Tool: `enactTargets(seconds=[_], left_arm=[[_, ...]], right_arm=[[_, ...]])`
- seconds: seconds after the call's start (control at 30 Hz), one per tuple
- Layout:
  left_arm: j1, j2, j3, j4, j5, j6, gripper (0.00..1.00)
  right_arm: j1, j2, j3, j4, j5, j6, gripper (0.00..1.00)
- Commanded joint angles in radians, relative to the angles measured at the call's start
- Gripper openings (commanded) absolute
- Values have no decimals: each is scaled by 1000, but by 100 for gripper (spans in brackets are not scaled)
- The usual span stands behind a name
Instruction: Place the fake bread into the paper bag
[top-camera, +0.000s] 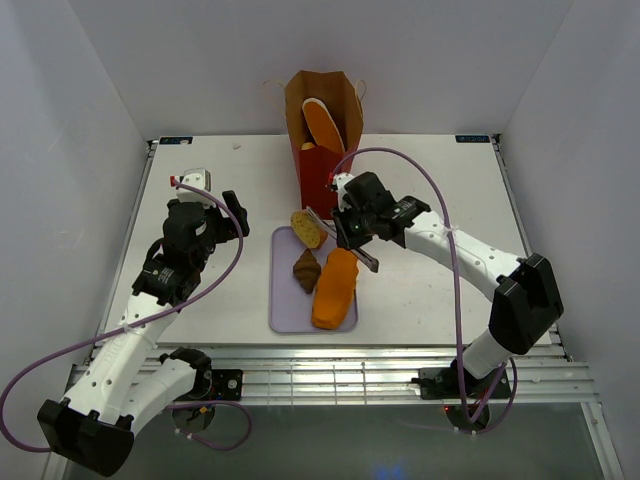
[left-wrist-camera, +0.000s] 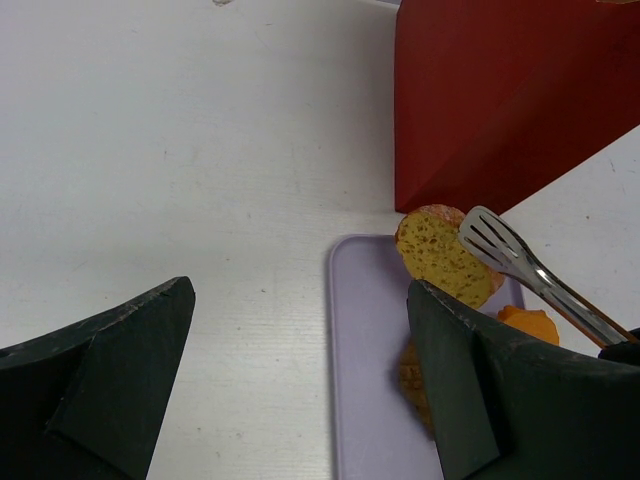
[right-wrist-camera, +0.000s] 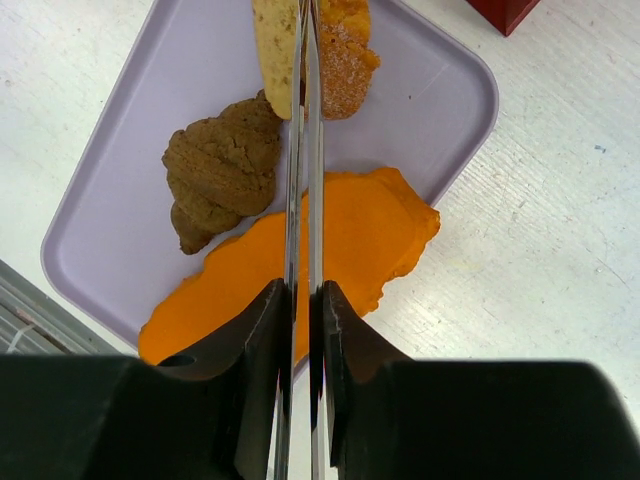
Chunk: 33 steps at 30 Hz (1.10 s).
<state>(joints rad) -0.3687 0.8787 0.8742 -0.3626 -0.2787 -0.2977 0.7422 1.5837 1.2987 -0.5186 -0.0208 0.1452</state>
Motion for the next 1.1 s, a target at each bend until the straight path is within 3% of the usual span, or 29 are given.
enactTargets(seconds=[0.0, 0.73, 1.07], left_arm=[[-3, -15, -3, 11, 12, -6, 98], [-3, 5, -6, 13, 7, -6, 98], [-3, 0, -7, 14, -7, -4, 98]], right_arm=[[6, -59, 63, -7, 16, -24, 21], [11, -186, 128, -69, -30, -32, 21], [11, -206, 263, -124, -60, -30, 22]])
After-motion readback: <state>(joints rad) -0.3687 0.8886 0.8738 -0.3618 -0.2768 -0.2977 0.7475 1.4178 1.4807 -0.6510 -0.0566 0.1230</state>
